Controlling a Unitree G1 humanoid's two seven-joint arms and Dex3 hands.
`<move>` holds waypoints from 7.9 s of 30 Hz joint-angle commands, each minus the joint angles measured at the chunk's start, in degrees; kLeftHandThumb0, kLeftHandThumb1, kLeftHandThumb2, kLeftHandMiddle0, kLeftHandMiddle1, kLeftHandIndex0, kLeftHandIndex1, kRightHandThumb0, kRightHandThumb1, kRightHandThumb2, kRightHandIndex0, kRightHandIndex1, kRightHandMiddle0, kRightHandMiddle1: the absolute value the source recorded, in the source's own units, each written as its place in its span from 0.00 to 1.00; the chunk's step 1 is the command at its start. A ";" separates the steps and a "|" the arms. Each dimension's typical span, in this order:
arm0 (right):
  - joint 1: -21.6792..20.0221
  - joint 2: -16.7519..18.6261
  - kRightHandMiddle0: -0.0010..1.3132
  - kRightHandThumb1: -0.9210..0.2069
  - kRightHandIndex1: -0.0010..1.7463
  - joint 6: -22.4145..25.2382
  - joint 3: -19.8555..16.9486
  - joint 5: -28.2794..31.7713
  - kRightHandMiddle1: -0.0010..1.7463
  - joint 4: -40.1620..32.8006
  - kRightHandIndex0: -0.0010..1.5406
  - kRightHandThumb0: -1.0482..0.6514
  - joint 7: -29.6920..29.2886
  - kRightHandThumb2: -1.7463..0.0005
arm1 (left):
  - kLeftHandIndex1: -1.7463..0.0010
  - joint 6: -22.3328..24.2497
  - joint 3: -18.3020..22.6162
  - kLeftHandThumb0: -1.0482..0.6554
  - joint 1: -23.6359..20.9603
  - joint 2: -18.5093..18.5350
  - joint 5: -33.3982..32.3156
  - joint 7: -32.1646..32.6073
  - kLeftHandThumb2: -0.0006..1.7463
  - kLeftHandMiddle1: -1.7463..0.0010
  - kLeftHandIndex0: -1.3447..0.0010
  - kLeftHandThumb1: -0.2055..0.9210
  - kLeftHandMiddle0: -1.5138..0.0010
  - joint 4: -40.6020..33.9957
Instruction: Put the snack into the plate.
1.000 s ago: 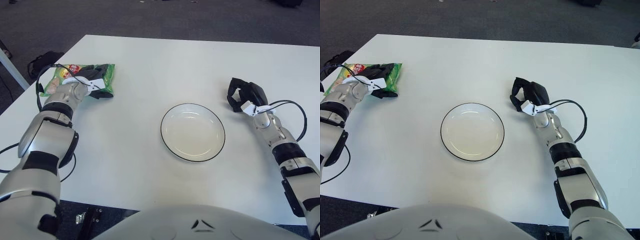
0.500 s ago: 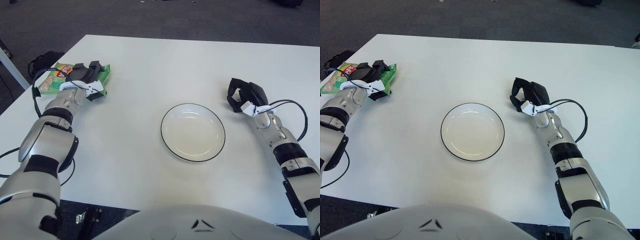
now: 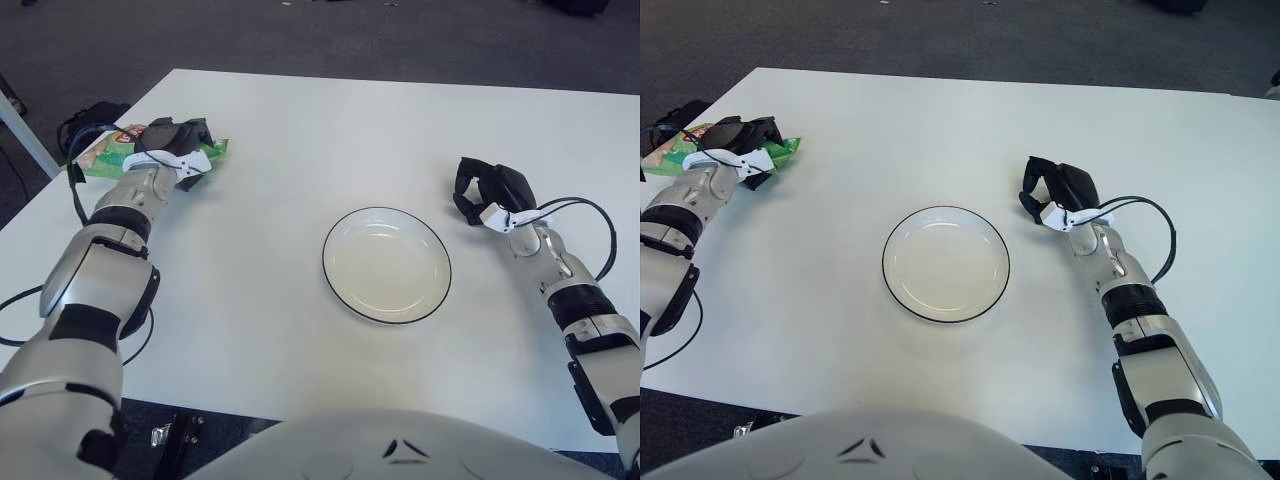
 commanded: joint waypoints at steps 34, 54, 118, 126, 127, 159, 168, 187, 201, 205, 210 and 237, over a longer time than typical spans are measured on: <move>3.09 1.15 0.52 0.61 1.00 3.87 5.01 -4.59 1.00 5.06 0.80 0.31 3.57 0.19 | 0.00 -11.11 9.20 0.94 12.60 -0.92 -0.17 4.45 0.90 0.00 0.24 0.28 0.49 -55.23; 2.82 0.92 0.50 0.58 1.00 5.25 6.11 -4.83 1.00 4.24 0.79 0.32 4.69 0.21 | 0.00 -16.96 10.07 0.95 17.90 -4.59 -14.35 -16.68 0.91 0.00 0.22 0.26 0.47 -72.89; -0.46 2.28 0.45 0.51 1.00 6.88 9.45 -6.69 1.00 6.90 0.77 0.34 5.88 0.26 | 0.05 -35.66 -2.43 0.61 29.54 -16.40 2.54 -16.97 0.66 0.00 0.72 0.57 0.66 -69.30; -1.10 2.87 0.44 0.50 1.00 5.25 9.55 -6.88 1.00 9.65 0.78 0.34 4.51 0.27 | 0.09 -38.87 2.04 0.61 25.89 -14.61 7.18 -12.97 0.53 0.00 0.78 0.72 0.73 -69.27; -1.30 2.97 0.44 0.50 1.00 5.06 9.54 -6.79 1.00 10.16 0.78 0.34 4.60 0.27 | 0.09 -38.57 2.32 0.61 26.01 -14.81 7.05 -12.82 0.50 0.00 0.80 0.76 0.74 -69.62; -3.72 2.78 0.47 0.54 1.00 2.89 11.94 -7.63 1.00 14.35 0.76 0.33 1.13 0.24 | 0.94 -31.37 3.83 0.17 25.36 -2.87 -12.53 -36.76 0.50 0.98 1.00 1.00 1.00 -81.04; -3.14 2.17 0.44 0.50 1.00 4.07 12.26 -8.07 1.00 11.78 0.78 0.34 2.44 0.27 | 1.00 -30.23 3.87 0.12 23.60 -1.81 -14.95 -40.10 0.50 1.00 1.00 1.00 1.00 -80.73; -2.66 2.11 0.43 0.49 1.00 7.34 12.52 -8.22 1.00 9.40 0.79 0.34 5.42 0.29 | 1.00 -29.26 6.12 0.09 19.24 2.30 -21.58 -46.62 0.49 1.00 1.00 1.00 1.00 -80.31; -3.13 1.83 0.43 0.48 1.00 6.58 13.03 -8.99 0.99 9.93 0.78 0.35 4.73 0.30 | 0.99 -29.65 10.65 0.12 15.25 3.32 -21.18 -46.73 0.39 1.00 0.99 1.00 1.00 -78.05; -3.06 1.96 0.43 0.48 1.00 6.46 12.87 -8.92 0.99 9.85 0.78 0.35 4.29 0.30 | 0.88 -31.54 11.21 0.13 14.04 4.82 -22.01 -47.65 0.29 0.99 1.00 0.99 0.97 -77.65; -2.87 2.00 0.43 0.48 1.00 6.52 12.67 -8.81 0.99 9.39 0.79 0.35 4.24 0.30 | 0.77 -31.28 10.54 0.15 12.62 7.45 -23.53 -50.65 0.27 0.97 1.00 0.96 0.94 -78.42; -1.81 1.97 0.43 0.48 1.00 9.95 13.04 -10.14 1.00 4.68 0.78 0.35 5.20 0.30 | 0.77 -1.84 5.49 0.18 4.89 12.03 -46.17 -83.39 0.40 0.98 1.00 0.69 0.95 -86.14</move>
